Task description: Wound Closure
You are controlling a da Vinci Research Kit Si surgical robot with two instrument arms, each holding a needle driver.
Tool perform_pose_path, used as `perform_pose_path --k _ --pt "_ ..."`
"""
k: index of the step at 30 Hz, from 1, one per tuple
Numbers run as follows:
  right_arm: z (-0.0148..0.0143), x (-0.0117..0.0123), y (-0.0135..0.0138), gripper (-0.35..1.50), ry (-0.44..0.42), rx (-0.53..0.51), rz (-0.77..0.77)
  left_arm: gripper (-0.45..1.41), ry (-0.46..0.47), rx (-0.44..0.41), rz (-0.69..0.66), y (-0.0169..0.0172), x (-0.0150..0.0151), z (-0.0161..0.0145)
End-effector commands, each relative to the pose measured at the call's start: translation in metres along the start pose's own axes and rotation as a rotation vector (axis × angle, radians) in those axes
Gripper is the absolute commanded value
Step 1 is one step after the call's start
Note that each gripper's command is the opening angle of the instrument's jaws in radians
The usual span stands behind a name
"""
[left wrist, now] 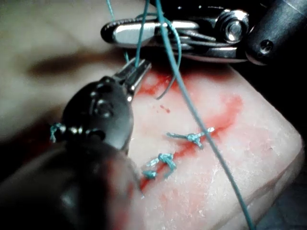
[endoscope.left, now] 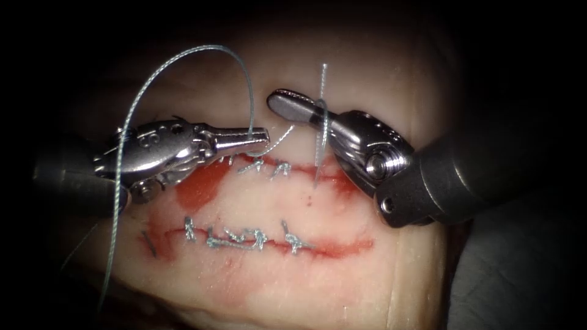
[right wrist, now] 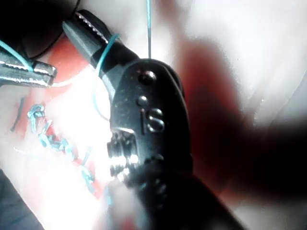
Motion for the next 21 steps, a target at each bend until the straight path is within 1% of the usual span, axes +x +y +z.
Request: perform_pose_path --k 1,2,3,4,7,8,9,10,11,12,13,14,15,17,18,19,21 --pt "0.0011 0.0009 -0.0001 0.59 0.026 -0.010 -0.063 -0.45 0.005 0.025 0.001 -0.0001 0.0001 0.0008" --pt "0.0011 0.0009 -0.0001 0.59 0.026 -0.010 -0.063 -0.45 0.005 0.025 0.001 -0.0001 0.0001 0.0008" --pt "0.0015 0.0012 0.0001 0.71 0.056 -0.025 -0.109 -0.45 0.008 0.054 -0.001 -0.0007 -0.0003 0.0012" --pt "0.0017 0.0015 0.0002 0.74 0.071 -0.028 -0.135 -0.45 0.000 0.072 -0.003 -0.0010 -0.0005 0.0014" --pt "0.0025 0.0025 0.0007 0.81 0.122 -0.066 -0.220 -0.45 -0.060 0.103 -0.016 -0.0016 -0.0015 0.0021" --pt "0.0025 0.0025 0.0007 0.81 0.122 -0.066 -0.220 -0.45 -0.060 0.103 -0.016 -0.0016 -0.0015 0.0021" --pt "0.0028 0.0028 0.0009 0.84 0.136 -0.082 -0.240 -0.45 -0.092 0.108 -0.016 -0.0017 -0.0020 0.0023" --pt "0.0033 0.0037 0.0012 0.86 0.167 -0.120 -0.252 -0.45 -0.130 0.117 -0.024 -0.0018 -0.0028 0.0027" --pt "0.0036 0.0041 0.0014 0.86 0.176 -0.137 -0.255 -0.45 -0.152 0.110 -0.031 -0.0016 -0.0034 0.0030" --pt "0.0036 0.0041 0.0014 0.86 0.176 -0.137 -0.255 -0.45 -0.152 0.110 -0.031 -0.0016 -0.0034 0.0030" --pt "0.0040 0.0049 0.0017 0.86 0.180 -0.164 -0.264 -0.45 -0.178 0.114 -0.024 -0.0012 -0.0045 0.0035" --pt "0.0041 0.0052 0.0018 0.84 0.183 -0.177 -0.266 -0.45 -0.190 0.114 -0.030 -0.0009 -0.0050 0.0038" --pt "0.0041 0.0052 0.0018 0.84 0.183 -0.177 -0.266 -0.45 -0.190 0.114 -0.030 -0.0009 -0.0050 0.0038" --pt "0.0042 0.0057 0.0021 0.72 0.201 -0.244 -0.272 -0.45 -0.213 0.079 -0.017 0.0008 -0.0062 0.0046" --pt "0.0042 0.0057 0.0021 0.72 0.201 -0.244 -0.272 -0.45 -0.213 0.079 -0.017 0.0008 -0.0062 0.0046" --pt "0.0042 0.0056 0.0023 0.69 0.212 -0.280 -0.273 -0.45 -0.215 0.070 -0.015 0.0018 -0.0060 0.0046" --pt "0.0041 0.0055 0.0024 0.69 0.223 -0.318 -0.273 -0.45 -0.219 0.047 -0.003 0.0029 -0.0053 0.0044"
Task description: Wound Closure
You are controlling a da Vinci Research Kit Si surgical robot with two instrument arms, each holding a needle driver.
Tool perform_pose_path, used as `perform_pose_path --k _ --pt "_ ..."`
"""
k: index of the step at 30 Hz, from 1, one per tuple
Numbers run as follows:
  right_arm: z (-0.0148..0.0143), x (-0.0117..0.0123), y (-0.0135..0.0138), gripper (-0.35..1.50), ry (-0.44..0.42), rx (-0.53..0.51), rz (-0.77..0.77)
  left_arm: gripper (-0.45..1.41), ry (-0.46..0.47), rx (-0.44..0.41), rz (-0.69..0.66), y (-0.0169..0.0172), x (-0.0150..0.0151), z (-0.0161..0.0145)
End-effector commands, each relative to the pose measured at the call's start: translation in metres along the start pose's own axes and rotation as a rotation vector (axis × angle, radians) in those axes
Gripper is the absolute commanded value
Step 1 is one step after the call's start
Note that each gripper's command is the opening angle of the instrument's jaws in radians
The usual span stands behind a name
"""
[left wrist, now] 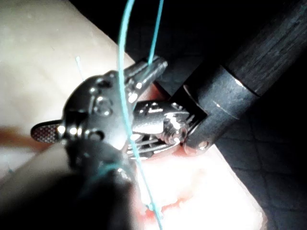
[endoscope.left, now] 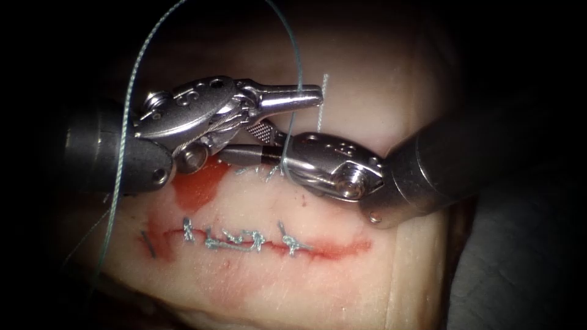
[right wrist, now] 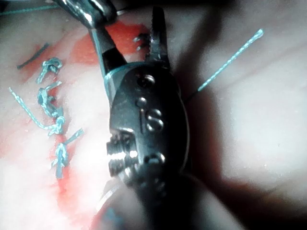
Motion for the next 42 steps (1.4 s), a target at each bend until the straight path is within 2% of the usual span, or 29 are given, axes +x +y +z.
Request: perform_pose_path --k 1,4,5,7,8,15,18,20,23,29,30,32,36,37,38,42 --pt "0.0008 0.0001 0.0001 0.67 0.001 -0.025 -0.002 -0.45 0.004 -0.004 0.006 0.0010 0.0007 0.0002" --pt "0.0006 0.0000 0.0001 0.52 0.008 -0.063 -0.012 -0.45 0.024 -0.025 0.026 0.0025 0.0021 -0.0006" --pt "0.0005 0.0000 0.0001 0.42 0.013 -0.074 -0.012 -0.45 0.033 -0.035 0.032 0.0029 0.0024 -0.0009" --pt "0.0001 -0.0002 -0.0001 0.09 0.012 -0.104 -0.013 -0.45 0.065 -0.056 0.051 0.0038 0.0037 -0.0018" --pt "-0.0001 -0.0003 -0.0002 0.02 0.014 -0.114 -0.014 -0.45 0.071 -0.062 0.058 0.0041 0.0041 -0.0021" --pt "-0.0010 -0.0007 -0.0004 -0.25 -0.024 -0.205 -0.016 -0.45 0.099 -0.101 0.068 0.0053 0.0057 -0.0028" --pt "-0.0012 -0.0008 -0.0005 -0.27 -0.030 -0.227 -0.016 -0.45 0.101 -0.106 0.061 0.0054 0.0060 -0.0028" --pt "-0.0013 -0.0009 -0.0006 -0.20 -0.033 -0.265 -0.018 -0.45 0.101 -0.110 0.054 0.0056 0.0064 -0.0028" --pt "-0.0014 -0.0009 -0.0006 -0.23 -0.049 -0.317 -0.020 -0.45 0.114 -0.115 0.061 0.0057 0.0068 -0.0029" --pt "-0.0017 -0.0012 -0.0010 -0.13 -0.145 -0.371 0.029 -0.45 0.172 -0.153 0.076 0.0055 0.0082 -0.0033" --pt "-0.0018 -0.0012 -0.0011 -0.07 -0.156 -0.366 0.037 -0.45 0.178 -0.156 0.079 0.0054 0.0084 -0.0034" --pt "-0.0023 -0.0012 -0.0017 0.19 -0.179 -0.282 0.047 -0.45 0.186 -0.174 0.084 0.0047 0.0087 -0.0038" --pt "-0.0034 -0.0012 -0.0028 0.07 -0.214 -0.152 0.058 -0.45 0.191 -0.213 0.091 0.0038 0.0090 -0.0043" --pt "-0.0035 -0.0011 -0.0029 0.07 -0.228 -0.134 0.061 -0.45 0.192 -0.218 0.092 0.0037 0.0090 -0.0043" --pt "-0.0040 -0.0011 -0.0031 0.07 -0.259 -0.072 0.068 -0.45 0.194 -0.225 0.093 0.0035 0.0091 -0.0044" --pt "-0.0048 -0.0007 -0.0031 0.09 -0.275 0.055 0.076 -0.45 0.198 -0.240 0.094 0.0031 0.0091 -0.0045"
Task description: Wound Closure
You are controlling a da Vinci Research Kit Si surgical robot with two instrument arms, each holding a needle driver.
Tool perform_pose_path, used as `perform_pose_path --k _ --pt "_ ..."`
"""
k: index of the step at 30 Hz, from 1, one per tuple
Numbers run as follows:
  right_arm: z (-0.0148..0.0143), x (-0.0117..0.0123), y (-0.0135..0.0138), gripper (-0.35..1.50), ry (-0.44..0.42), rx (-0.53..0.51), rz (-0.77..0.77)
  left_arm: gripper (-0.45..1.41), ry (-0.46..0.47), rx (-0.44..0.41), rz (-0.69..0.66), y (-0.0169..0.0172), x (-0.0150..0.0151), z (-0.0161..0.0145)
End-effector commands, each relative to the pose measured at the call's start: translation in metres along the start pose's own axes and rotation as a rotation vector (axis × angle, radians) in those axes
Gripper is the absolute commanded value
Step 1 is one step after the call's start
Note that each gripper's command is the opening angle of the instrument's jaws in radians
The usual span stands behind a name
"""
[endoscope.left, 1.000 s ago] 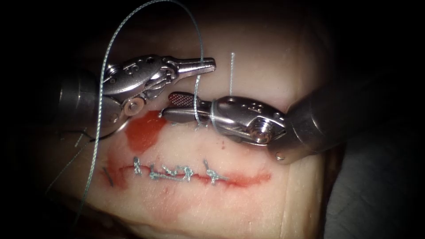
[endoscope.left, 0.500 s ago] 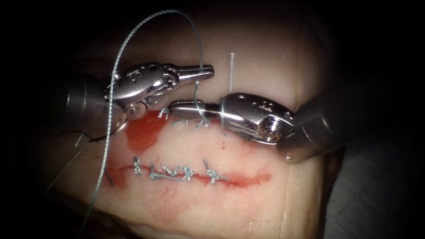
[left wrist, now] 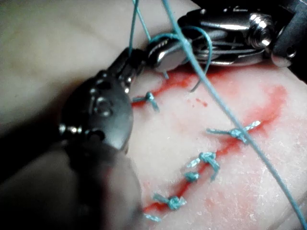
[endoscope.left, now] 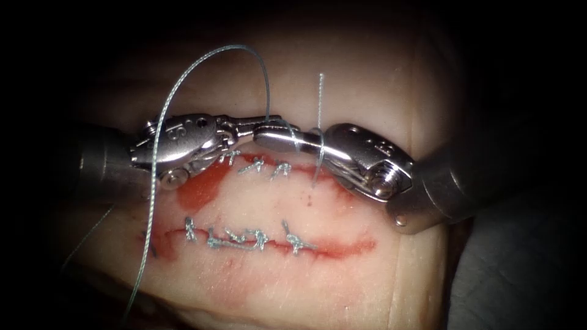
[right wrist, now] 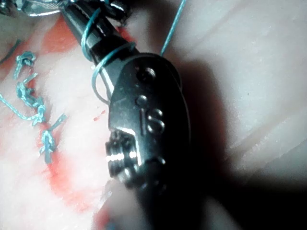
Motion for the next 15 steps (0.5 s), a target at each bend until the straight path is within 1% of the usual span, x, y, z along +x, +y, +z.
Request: perform_pose_path --k 1,4,5,7,9,10,11,12,15 --pt "0.0004 0.0010 0.0001 0.07 -0.002 0.046 0.002 -0.45 0.012 -0.011 0.002 0.0001 0.0003 0.0005" --pt "0.0003 0.0013 0.0003 -0.02 -0.008 0.110 0.019 -0.45 0.026 -0.028 0.002 -0.0003 0.0003 0.0005" --pt "0.0003 0.0016 0.0005 -0.07 -0.014 0.147 0.033 -0.45 0.042 -0.040 0.004 -0.0006 0.0003 0.0005" --pt "0.0004 0.0018 0.0007 -0.17 -0.033 0.187 0.067 -0.45 0.054 -0.051 0.004 -0.0010 0.0003 0.0005" --pt "0.0008 0.0021 0.0010 -0.22 -0.062 0.225 0.109 -0.45 0.077 -0.070 0.006 -0.0014 0.0004 0.0007" --pt "0.0011 0.0022 0.0011 -0.28 -0.071 0.224 0.119 -0.45 0.084 -0.078 0.006 -0.0016 0.0003 0.0008" --pt "0.0013 0.0022 0.0012 -0.30 -0.082 0.211 0.129 -0.45 0.083 -0.084 0.005 -0.0018 0.0003 0.0010" --pt "0.0016 0.0022 0.0013 -0.28 -0.086 0.192 0.130 -0.45 0.082 -0.087 0.005 -0.0018 0.0003 0.0012" --pt "0.0020 0.0024 0.0014 -0.25 -0.091 0.187 0.138 -0.45 0.083 -0.096 0.000 -0.0020 0.0004 0.0013"
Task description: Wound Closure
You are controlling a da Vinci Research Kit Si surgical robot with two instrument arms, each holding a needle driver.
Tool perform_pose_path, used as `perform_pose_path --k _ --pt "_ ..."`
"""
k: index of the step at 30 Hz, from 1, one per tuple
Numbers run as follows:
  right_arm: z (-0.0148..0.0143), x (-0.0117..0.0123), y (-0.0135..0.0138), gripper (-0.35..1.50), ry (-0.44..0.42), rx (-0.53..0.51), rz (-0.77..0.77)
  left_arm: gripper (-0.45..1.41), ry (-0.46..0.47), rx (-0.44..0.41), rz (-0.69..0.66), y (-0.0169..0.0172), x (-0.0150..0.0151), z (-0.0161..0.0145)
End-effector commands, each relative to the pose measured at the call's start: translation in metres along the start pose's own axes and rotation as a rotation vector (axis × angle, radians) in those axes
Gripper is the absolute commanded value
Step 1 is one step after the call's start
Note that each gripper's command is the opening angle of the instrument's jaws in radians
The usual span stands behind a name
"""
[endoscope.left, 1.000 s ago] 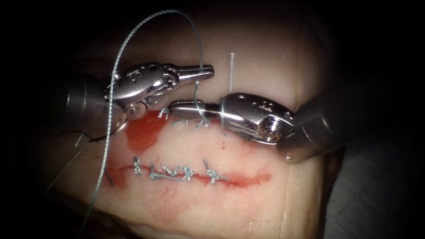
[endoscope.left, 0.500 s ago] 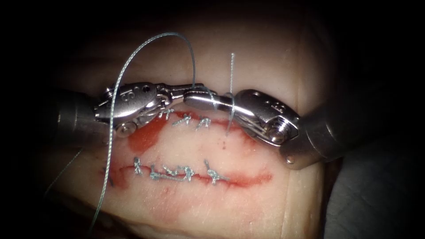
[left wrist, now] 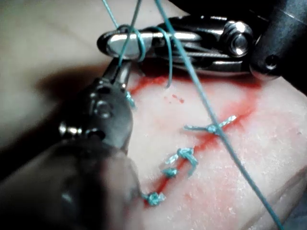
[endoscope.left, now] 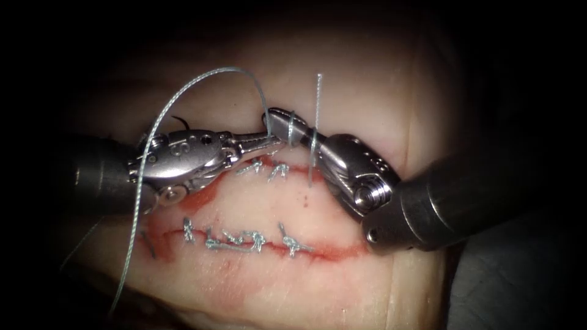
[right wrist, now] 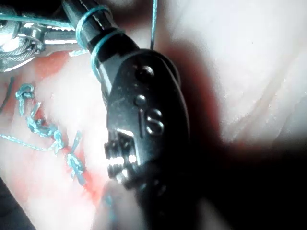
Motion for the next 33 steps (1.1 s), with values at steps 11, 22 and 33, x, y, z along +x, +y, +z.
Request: perform_pose_path --k 11,22,33 --pt "0.0008 0.0015 0.0011 -0.35 -0.025 0.151 0.038 -0.45 0.004 -0.024 0.082 0.0000 0.0003 0.0006" --pt "-0.0003 0.0006 0.0019 -0.35 -0.009 0.376 0.031 -0.45 0.056 -0.073 0.368 -0.0002 -0.0003 0.0011" --pt "-0.0013 0.0000 0.0012 -0.35 -0.003 0.561 0.027 -0.45 0.092 -0.099 0.509 -0.0006 -0.0003 0.0021"
